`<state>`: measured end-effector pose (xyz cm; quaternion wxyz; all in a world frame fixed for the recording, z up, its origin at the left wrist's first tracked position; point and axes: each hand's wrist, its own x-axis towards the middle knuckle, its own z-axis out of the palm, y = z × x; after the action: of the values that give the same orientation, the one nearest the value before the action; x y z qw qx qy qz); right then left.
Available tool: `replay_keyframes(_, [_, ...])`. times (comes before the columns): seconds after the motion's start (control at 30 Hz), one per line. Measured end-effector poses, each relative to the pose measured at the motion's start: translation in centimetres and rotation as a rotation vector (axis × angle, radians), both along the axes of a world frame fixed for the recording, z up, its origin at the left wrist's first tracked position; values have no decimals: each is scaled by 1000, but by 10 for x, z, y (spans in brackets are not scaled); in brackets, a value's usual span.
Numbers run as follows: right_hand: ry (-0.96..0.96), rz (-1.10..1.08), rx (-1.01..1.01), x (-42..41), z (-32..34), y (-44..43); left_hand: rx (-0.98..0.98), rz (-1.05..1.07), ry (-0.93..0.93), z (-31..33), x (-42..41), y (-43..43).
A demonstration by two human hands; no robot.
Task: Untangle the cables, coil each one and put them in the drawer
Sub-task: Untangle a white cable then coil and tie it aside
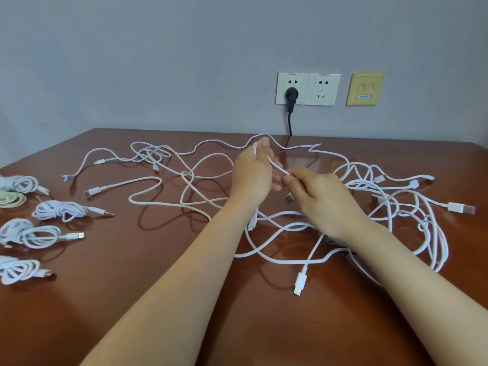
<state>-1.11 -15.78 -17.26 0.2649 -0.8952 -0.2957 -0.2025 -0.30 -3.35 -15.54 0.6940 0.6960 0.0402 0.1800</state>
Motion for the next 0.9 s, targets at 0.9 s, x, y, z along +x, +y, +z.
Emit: replay_keyframes(0.9, [-339, -133, -366, 0, 3, 8, -440, 7, -27, 15, 2, 19])
